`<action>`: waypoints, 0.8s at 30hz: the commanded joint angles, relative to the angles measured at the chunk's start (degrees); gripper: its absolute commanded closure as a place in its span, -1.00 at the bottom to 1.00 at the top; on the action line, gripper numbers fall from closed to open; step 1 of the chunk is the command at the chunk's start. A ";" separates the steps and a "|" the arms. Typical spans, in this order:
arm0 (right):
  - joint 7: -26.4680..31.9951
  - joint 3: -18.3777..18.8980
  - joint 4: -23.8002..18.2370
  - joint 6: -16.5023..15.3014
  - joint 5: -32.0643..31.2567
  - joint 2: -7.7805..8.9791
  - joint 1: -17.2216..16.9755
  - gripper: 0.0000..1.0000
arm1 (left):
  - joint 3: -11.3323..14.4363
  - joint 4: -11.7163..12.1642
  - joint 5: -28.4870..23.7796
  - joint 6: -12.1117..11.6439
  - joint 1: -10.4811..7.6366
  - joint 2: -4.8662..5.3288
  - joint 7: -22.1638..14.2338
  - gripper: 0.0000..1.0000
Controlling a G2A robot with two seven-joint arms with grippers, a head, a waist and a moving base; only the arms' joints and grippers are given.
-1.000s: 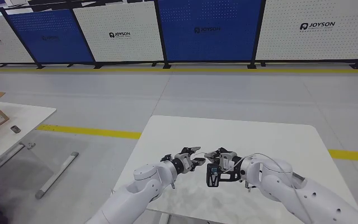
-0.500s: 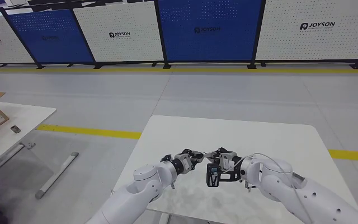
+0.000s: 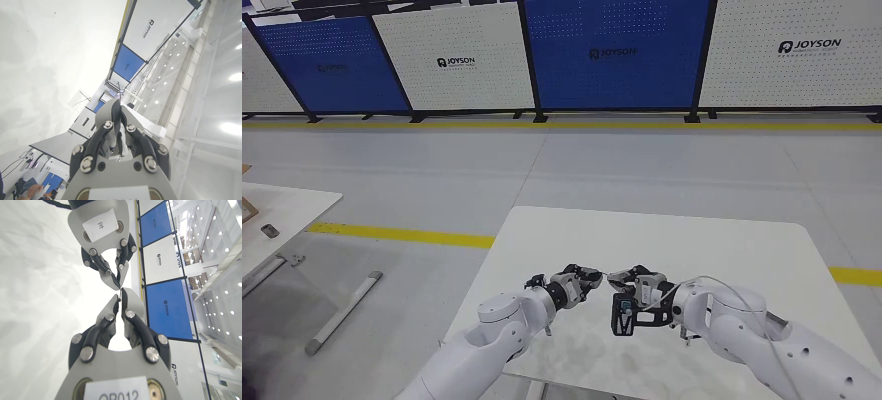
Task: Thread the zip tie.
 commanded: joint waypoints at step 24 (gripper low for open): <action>-3.79 6.63 -0.93 0.01 7.07 5.79 -6.33 -1.00 | 1.66 -1.75 22.03 -6.59 4.07 0.26 0.91 1.00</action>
